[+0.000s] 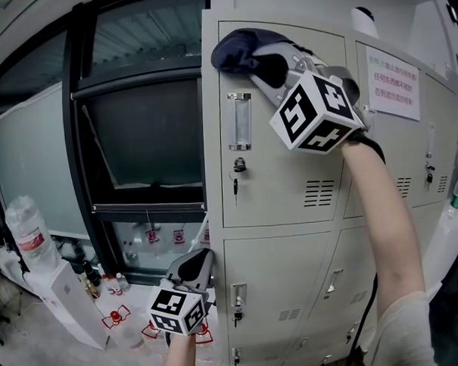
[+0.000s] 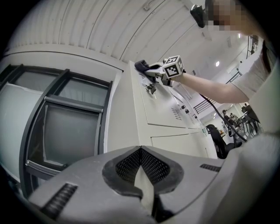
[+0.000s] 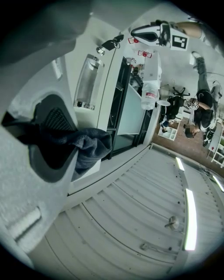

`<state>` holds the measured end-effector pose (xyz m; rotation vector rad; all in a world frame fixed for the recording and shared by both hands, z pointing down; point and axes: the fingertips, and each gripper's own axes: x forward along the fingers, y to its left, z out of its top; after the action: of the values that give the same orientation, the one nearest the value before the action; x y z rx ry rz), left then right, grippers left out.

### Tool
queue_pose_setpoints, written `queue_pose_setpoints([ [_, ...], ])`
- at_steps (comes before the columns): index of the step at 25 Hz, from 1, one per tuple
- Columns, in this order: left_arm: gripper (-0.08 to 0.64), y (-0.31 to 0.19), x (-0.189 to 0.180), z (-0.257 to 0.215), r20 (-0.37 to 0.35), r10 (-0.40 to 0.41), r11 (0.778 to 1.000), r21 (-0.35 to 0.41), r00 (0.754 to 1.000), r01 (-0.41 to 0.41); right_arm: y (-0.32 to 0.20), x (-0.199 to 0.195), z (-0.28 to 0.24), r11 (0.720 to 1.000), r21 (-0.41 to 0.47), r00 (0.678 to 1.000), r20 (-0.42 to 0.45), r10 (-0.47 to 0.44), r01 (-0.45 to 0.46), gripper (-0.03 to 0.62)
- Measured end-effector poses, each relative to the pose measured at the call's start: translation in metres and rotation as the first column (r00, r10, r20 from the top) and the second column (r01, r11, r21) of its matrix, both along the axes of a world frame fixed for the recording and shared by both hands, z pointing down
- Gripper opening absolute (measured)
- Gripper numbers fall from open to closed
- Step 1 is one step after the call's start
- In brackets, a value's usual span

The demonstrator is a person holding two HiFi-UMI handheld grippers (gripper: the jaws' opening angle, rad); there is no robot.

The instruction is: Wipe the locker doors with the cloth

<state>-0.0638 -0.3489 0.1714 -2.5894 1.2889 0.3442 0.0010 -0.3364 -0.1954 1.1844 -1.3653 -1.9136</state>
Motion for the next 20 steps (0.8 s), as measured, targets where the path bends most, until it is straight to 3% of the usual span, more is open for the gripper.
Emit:
queue_pose_setpoints([
  [10,-0.002,0.013,0.001,0.008,-0.015,0.008,1.000,0.003,1.000,-0.008,0.000,0.002,0.034,0.999,-0.032,0.998,-0.051,0.037,-0.038,0.063],
  [14,-0.002,0.020,-0.001,0.009,-0.015,0.012,1.000,0.008,1.000,-0.012,0.007,0.012,0.018,0.996,0.058,0.997,-0.035,0.063,-0.061,0.063],
  [17,-0.002,0.020,-0.007,0.009,-0.025,0.002,1.000,0.008,1.000,-0.002,0.011,0.030,-0.005,0.988,0.116,0.995,0.010,0.098,-0.098,0.063],
  [20,-0.002,0.020,-0.013,0.005,-0.032,-0.008,1.000,0.009,0.999,0.008,0.018,0.049,-0.032,0.989,0.114,0.990,0.113,0.080,-0.093,0.063],
])
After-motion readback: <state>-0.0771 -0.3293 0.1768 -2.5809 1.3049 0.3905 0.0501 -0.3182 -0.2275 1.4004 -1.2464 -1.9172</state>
